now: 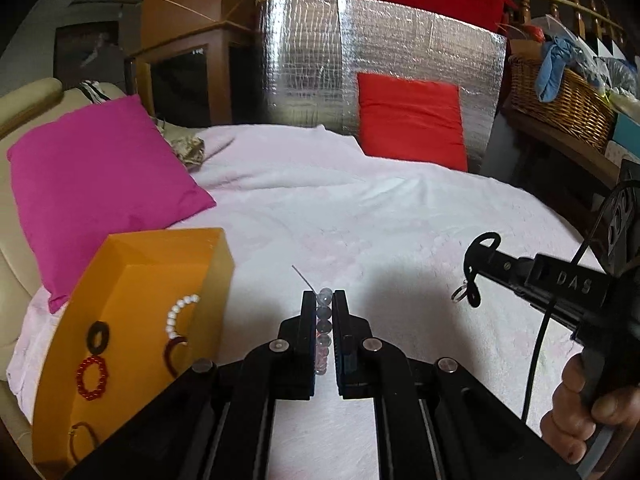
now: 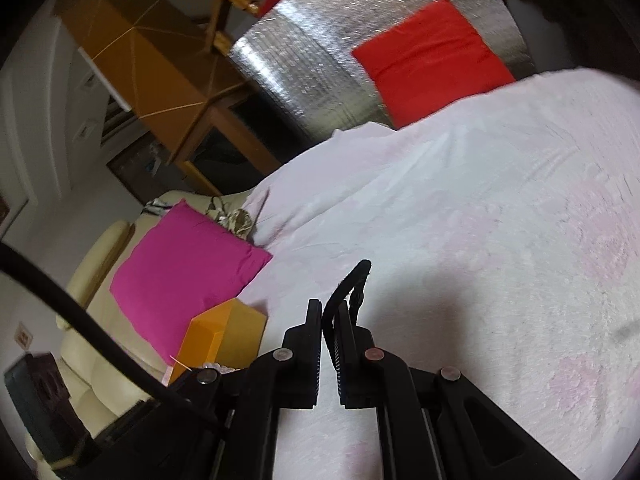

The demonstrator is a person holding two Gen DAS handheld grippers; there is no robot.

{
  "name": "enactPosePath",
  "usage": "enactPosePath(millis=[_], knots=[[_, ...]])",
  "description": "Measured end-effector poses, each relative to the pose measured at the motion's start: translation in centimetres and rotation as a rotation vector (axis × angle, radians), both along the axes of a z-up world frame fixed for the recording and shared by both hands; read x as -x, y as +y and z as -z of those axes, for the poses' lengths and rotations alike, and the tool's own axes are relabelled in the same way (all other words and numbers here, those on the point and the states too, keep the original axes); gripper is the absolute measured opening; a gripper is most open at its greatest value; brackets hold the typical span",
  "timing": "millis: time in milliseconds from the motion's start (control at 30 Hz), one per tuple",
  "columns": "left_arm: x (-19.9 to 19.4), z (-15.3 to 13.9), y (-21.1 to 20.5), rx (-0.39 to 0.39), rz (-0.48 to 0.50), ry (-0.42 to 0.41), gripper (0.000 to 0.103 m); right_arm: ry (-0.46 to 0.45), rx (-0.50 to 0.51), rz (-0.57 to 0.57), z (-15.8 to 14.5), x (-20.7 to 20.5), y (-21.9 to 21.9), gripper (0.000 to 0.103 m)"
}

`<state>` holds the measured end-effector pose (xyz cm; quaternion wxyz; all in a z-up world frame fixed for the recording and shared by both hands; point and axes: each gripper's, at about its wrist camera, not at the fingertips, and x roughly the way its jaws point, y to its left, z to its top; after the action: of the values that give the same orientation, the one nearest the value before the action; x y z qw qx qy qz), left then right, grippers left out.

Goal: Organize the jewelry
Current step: 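Carry the beaded bracelet and black cord tie over the orange box with both tools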

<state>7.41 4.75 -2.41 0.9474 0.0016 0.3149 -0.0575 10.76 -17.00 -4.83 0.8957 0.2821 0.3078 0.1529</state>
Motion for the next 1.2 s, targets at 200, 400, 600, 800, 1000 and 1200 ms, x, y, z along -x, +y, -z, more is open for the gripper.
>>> enactPosePath(millis=[200,400,600,800,1000,1200], knots=[[1.0,-1.4,1.5,-0.006,-0.030,-0.036,0.008,-0.063,0.049,-0.042,-1.1,0.8,2.6,0.007],[2.0,-2.9,3.8,-0.010,-0.074,-0.078,0.008,-0.100,0.043,-0.089,-1.7,1.1,4.6,0.007],[2.9,-4.0,7.2,-0.005,-0.136,-0.108,0.008,-0.122,0.027,-0.134,-2.1,1.4,6.8,0.007],[3.6,-4.2,12.2,-0.006,-0.221,-0.111,0.008,-0.142,0.001,-0.205,-2.6,1.7,10.2,0.007],[4.5,-2.6,17.5,0.009,-0.309,-0.072,0.008,-0.150,-0.027,-0.307,-2.7,1.7,14.6,0.007],[3.0,0.4,20.2,0.108,-0.264,0.019,0.008,-0.133,-0.015,-0.364,-1.8,1.5,18.1,0.007]])
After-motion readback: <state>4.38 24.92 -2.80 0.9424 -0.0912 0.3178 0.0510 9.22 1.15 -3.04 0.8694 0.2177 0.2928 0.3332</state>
